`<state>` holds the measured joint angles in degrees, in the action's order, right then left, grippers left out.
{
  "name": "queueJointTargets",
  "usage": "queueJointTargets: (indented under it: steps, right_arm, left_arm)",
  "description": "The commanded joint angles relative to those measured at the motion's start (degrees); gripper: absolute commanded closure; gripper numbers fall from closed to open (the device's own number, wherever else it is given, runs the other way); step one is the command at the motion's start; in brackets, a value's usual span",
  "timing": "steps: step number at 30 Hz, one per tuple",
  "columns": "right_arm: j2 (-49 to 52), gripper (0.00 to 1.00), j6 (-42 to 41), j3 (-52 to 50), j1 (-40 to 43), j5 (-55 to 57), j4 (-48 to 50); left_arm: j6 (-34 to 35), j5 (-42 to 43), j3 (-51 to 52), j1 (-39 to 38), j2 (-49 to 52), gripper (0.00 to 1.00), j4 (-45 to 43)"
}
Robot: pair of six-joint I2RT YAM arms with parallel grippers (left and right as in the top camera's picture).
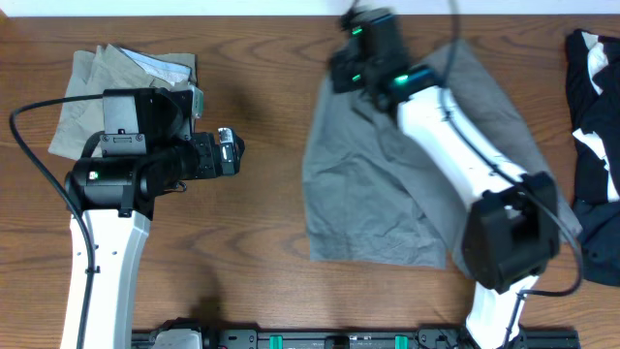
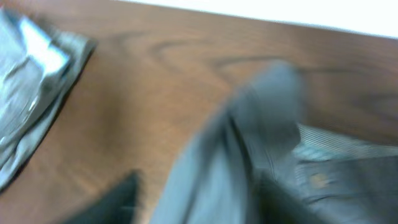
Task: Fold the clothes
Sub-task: 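Drag the grey shorts with the right gripper to the table center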
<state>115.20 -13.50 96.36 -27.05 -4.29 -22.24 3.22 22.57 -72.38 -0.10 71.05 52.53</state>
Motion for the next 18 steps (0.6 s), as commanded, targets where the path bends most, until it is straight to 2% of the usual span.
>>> queueJointTargets:
  steps: [1, 9, 10, 11, 12, 13, 14, 16, 17, 18]
  right_arm:
    - [-0.6, 0.01, 2.0, 0.4, -1.2, 3.3, 0.3]
    - [-4.5, 0.02, -1.1, 0.4, 5.3, 4.0, -9.4]
    - [-4.8, 0.08, -2.2, 0.4, 6.7, 3.9, -10.6]
    - [-5.0, 0.19, -3.5, 0.4, 8.7, 3.9, -11.9]
    - [-5.0, 0.34, -4.8, 0.4, 10.7, 3.9, -13.3]
    - [-4.9, 0.58, -5.9, 0.4, 12.9, 3.9, -14.8]
    - [-4.7, 0.74, -6.7, 0.4, 15.1, 3.8, -16.2]
    - [-3.8, 0.92, -7.9, 0.4, 18.9, 3.7, -18.7]
    - [-3.0, 0.96, -7.9, 0.4, 21.0, 3.6, -19.9]
    - [-2.2, 0.96, -7.9, 0.4, 22.6, 3.7, -20.9]
  left_arm:
    - [0.5, 0.5, -1.0, 0.0, -0.3, 0.02, 0.1]
    - [0.5, 0.5, -1.0, 0.0, -0.3, 0.02, 0.1]
    - [0.5, 0.5, -1.0, 0.0, -0.3, 0.02, 0.1]
    - [0.4, 0.5, -1.0, 0.0, -0.3, 0.02, 0.1]
    - [0.4, 0.5, -1.0, 0.0, -0.3, 0.02, 0.1]
    - [0.3, 0.5, -1.0, 0.0, -0.3, 0.02, 0.1]
    - [0.3, 0.5, -1.0, 0.0, -0.3, 0.02, 0.2]
    - [0.3, 0.5, -1.0, 0.0, -0.3, 0.01, 0.2]
    - [0.3, 0.5, -1.0, 0.0, -0.3, 0.01, 0.2]
    - [0.3, 0.5, -1.0, 0.0, -0.3, 0.01, 0.1]
